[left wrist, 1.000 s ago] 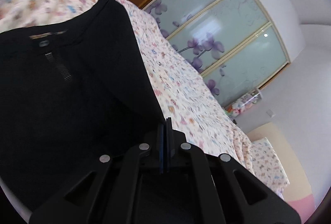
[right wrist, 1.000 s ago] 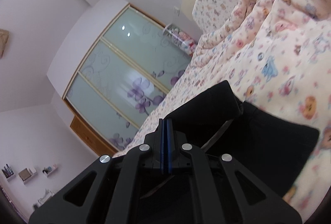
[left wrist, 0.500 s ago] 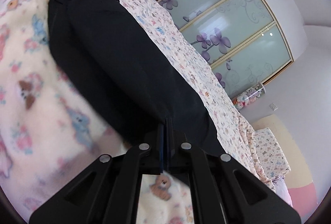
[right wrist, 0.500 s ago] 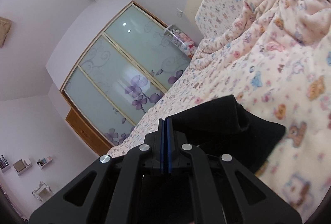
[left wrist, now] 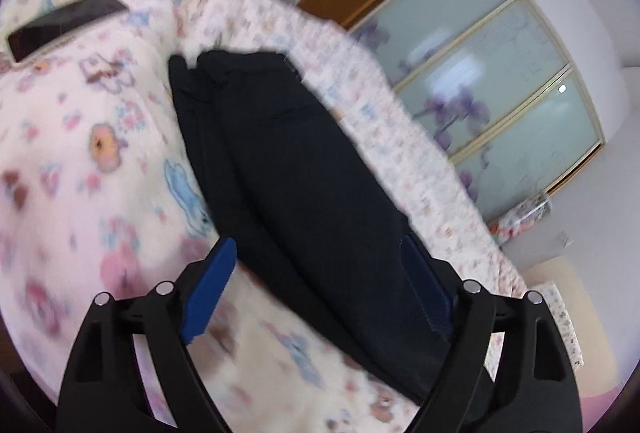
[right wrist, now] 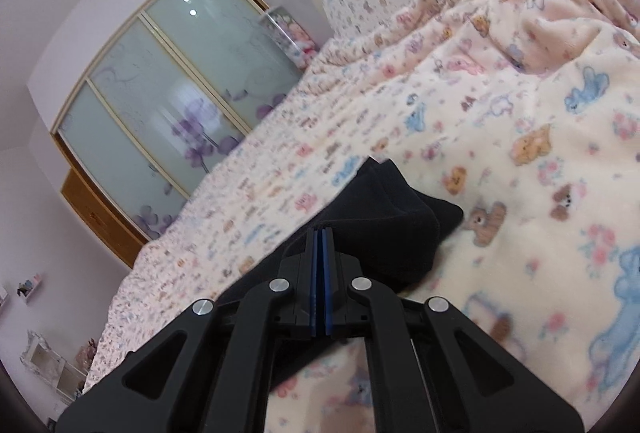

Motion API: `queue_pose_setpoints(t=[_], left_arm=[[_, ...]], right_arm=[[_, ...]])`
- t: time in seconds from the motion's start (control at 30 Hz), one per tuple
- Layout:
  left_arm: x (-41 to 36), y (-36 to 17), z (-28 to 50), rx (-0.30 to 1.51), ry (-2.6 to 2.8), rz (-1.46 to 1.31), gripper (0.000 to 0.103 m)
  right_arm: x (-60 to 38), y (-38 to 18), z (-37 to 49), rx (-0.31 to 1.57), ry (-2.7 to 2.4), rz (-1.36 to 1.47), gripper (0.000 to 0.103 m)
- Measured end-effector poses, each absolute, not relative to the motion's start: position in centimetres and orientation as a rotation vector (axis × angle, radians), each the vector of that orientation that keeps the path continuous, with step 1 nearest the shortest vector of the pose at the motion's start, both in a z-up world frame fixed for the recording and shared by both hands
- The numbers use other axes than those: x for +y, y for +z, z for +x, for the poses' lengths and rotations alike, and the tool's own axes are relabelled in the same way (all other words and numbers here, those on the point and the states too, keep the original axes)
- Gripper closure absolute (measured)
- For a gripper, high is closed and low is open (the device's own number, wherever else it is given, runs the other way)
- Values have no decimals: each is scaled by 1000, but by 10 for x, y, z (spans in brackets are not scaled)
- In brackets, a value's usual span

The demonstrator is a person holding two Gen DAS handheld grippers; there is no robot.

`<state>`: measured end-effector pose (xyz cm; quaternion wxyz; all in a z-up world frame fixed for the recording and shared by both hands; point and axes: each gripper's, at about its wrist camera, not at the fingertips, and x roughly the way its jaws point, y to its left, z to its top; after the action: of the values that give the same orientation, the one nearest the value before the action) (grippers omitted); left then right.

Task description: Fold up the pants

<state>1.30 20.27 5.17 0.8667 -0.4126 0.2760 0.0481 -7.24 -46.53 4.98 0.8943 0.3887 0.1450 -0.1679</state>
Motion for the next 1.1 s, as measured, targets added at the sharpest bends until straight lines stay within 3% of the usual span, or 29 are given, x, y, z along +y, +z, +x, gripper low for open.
queue_pose_setpoints(t=[0.13,0.3,0.43,0.5,0.53,0.57,0.7,0.93,0.97,1.0,1.03,1.07,1.1], left_arm=[[224,30,23,616,105,-950,19],[250,28,23,529,26,-1181,15],[264,49,21,399,-40,-1174,13],[267,54,29,419,-13,-1121,11],[269,52,37,447,-21,-1128,11],[273,46,48,498,-23,-1147,11],[282,22,67,619,0,-1209,11],[299,11,86,573,1,-1303,12],[303,7,89,562,-10,-1314,15],[305,5,91,551,-13,-1320,32],[306,5,92,549,-20,-1314,64],[306,5,93,550,-28,-1294,84],[306,6,91,548,-34,-1257,93]], right_arm=[[-469,44,-72,403,-369,847,99],[-472,45,-89,457,-395,890,98],[-467,58,-102,415,-425,823,96],[-464,63,-104,390,-430,788,68],[-462,66,-105,376,-429,782,26],[-459,68,-106,346,-420,776,14],[-439,83,-102,296,-378,653,21],[-435,92,-98,278,-322,633,21],[-435,91,-97,281,-320,633,21],[-434,90,-97,285,-320,634,21],[-433,89,-98,287,-319,637,21],[-434,86,-97,291,-317,644,21],[-434,85,-97,295,-316,650,21]])
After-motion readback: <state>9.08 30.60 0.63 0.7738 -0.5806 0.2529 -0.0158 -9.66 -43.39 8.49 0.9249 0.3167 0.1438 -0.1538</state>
